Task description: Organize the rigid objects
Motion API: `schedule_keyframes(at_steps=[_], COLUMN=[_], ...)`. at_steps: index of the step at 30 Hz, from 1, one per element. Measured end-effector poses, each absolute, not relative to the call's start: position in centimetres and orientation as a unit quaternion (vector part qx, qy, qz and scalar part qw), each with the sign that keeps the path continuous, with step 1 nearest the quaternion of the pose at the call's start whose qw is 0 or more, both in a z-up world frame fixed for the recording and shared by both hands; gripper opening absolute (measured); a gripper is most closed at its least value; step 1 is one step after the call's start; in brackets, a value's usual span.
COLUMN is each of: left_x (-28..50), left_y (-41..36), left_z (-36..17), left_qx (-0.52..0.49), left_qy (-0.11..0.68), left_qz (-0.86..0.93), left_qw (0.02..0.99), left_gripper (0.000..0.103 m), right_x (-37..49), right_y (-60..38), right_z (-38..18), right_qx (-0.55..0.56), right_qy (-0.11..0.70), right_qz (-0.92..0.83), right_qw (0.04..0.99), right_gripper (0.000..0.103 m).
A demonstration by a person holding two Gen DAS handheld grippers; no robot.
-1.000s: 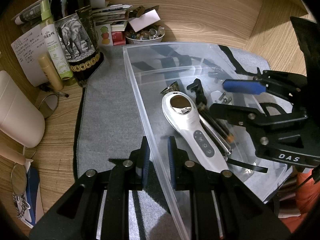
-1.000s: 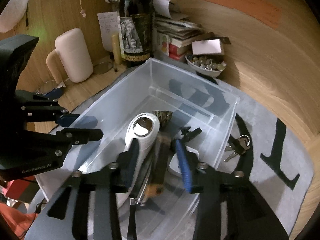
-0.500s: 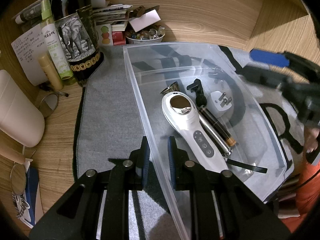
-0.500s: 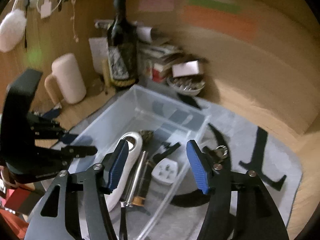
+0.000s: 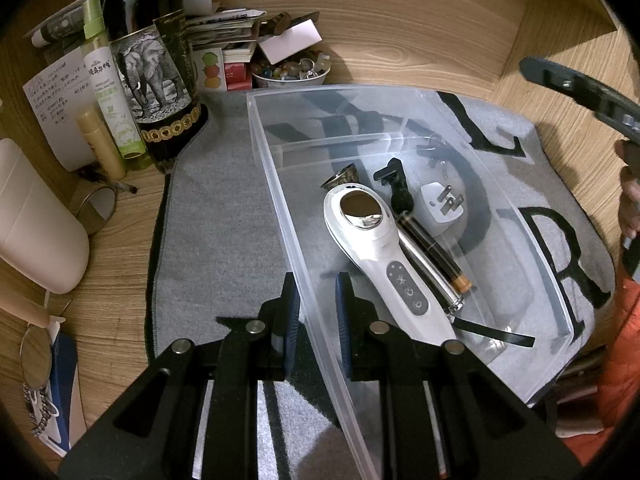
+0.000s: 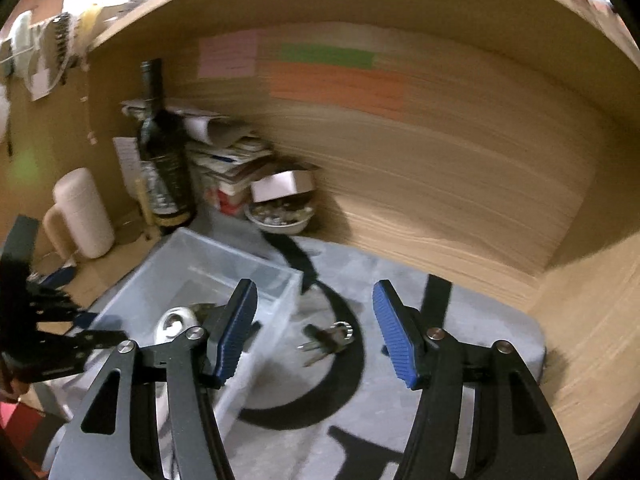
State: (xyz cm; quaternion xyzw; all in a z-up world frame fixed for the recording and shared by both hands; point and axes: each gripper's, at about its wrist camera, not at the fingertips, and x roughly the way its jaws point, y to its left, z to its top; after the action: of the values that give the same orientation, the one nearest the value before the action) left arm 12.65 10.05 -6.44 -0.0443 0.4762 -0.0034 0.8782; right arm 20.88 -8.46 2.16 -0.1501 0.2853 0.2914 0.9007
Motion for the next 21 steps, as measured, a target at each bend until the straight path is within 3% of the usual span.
schedule_keyframes(at_steps=[12, 21], left_x=[12.7, 12.8], left_y=[10.1, 10.3], left_z=[-6.5, -6.5], left_qx=[-0.049, -0.056], left_qy=[0.477, 0.479], left_qz=[-0.004, 0.0], left_qw=[0.878, 0.876], left_gripper=[0.016, 0.016], right_x=[26.0, 27.8], right_y=[-9.0, -6.8], right_z=[-3.8, -7.9], right_qx=[-0.116, -0.151], right_qy=[0.371, 0.419], right_qz=[0.276, 0.296], right_qw=[0.879, 0.845], right_gripper=[0.055, 0.038])
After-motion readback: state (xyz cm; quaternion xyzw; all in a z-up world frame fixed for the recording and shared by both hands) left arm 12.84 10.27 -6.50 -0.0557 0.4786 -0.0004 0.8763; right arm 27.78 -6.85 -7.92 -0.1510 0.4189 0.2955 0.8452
